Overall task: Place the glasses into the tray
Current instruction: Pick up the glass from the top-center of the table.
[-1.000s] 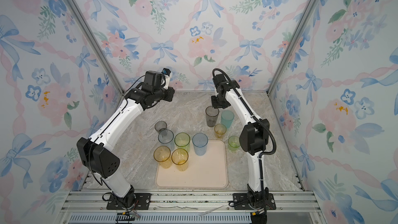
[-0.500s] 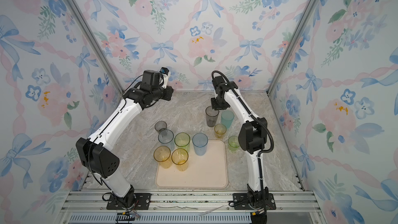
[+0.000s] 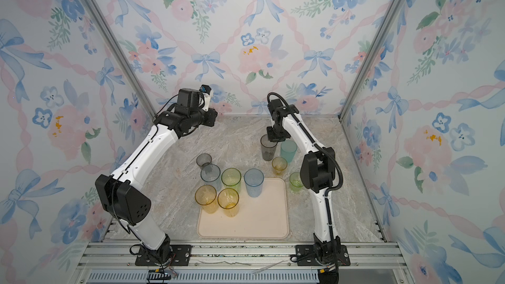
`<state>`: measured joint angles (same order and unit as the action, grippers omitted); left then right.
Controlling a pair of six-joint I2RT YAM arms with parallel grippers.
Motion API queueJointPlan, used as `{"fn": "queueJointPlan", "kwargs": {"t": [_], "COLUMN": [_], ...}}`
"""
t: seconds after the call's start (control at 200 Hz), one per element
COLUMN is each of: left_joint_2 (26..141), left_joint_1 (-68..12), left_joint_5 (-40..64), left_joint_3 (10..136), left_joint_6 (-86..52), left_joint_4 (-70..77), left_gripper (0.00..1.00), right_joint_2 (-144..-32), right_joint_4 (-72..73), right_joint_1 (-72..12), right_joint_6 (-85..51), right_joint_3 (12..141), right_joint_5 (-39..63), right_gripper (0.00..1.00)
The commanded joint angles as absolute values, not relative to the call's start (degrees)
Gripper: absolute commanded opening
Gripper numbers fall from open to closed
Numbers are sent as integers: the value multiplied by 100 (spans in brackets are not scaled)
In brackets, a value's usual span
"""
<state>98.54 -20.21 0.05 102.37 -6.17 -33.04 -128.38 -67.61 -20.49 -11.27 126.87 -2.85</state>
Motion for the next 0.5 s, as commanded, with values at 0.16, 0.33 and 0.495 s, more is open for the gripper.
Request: {"fn": "queueJointPlan", "kwargs": {"t": [0.16, 0.33, 0.495], "left_joint_2": [9739, 9668, 9553], "left_joint_1": [-1967, -1959, -1966], "left_joint_5": [123, 102, 45], "left_joint_3": [10163, 10019, 9742], "left_joint_6": [-527, -536, -585], "left_joint_4": [-3281, -3286, -3278], "left_gripper": [31, 31, 31], "right_joint_2": [-12903, -12753, -12283], "right_joint_4": [-6883, -6700, -6365], "right_joint_1": [-2179, -2238, -2321], "right_joint_6": [-1132, -1117, -1090], "right_joint_3": [12885, 12860, 12786], "right_joint_5": [-259, -305, -414], "right_gripper": [5, 0, 0]}}
